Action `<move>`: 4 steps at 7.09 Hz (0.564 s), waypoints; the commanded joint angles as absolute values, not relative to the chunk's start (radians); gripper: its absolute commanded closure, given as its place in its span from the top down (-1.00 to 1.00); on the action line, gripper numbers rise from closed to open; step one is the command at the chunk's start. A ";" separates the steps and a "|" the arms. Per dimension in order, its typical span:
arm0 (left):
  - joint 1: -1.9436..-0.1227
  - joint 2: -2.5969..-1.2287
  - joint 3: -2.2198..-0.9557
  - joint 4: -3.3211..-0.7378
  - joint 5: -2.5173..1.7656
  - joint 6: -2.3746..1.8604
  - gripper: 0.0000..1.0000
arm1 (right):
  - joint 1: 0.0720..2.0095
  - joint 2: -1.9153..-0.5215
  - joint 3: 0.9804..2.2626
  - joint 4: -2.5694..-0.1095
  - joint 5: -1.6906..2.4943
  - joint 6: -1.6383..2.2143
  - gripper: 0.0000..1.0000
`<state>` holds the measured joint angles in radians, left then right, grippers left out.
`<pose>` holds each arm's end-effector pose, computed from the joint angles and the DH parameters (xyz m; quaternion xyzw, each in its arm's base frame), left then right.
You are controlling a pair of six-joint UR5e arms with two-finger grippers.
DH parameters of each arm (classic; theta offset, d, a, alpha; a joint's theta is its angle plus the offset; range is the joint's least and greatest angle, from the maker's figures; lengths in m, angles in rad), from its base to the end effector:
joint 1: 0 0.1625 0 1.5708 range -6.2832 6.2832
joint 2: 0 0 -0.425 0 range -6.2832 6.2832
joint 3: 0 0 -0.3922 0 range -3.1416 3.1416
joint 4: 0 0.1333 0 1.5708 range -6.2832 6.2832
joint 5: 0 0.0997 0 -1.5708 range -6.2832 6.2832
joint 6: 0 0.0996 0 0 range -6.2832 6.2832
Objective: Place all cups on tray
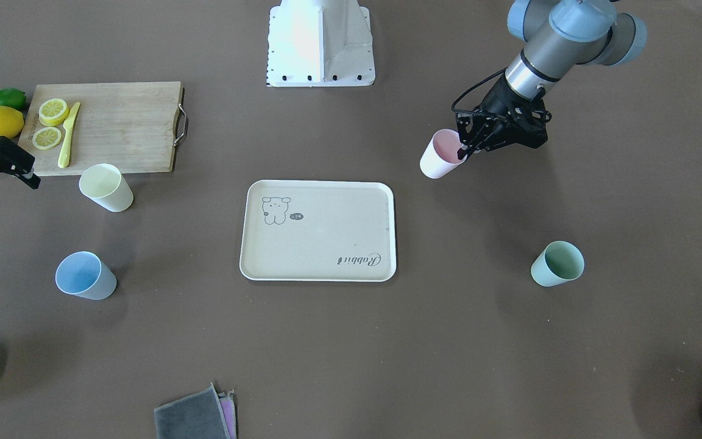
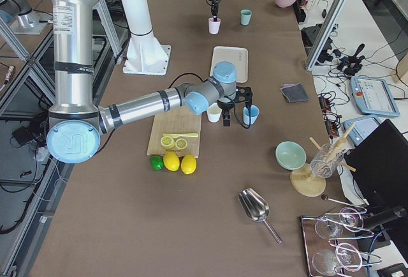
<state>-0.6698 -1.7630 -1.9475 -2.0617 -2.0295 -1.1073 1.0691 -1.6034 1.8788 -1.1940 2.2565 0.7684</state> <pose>0.3666 -0.4041 0.3251 0.0987 0.5206 0.0278 0.8476 -0.1739 -0.4630 0.4814 0.0540 -0.4353 0.0119 0.8986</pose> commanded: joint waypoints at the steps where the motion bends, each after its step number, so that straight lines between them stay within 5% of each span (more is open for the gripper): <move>1: -0.677 -1.894 -1.939 -1.936 -2.031 -1.161 -1.00 | 0.976 -1.594 1.875 -1.193 2.200 0.834 0.99; 4: -0.676 -1.945 -1.901 -1.925 -2.028 -1.163 -1.00 | 0.849 -1.595 1.873 -1.193 2.136 0.918 0.99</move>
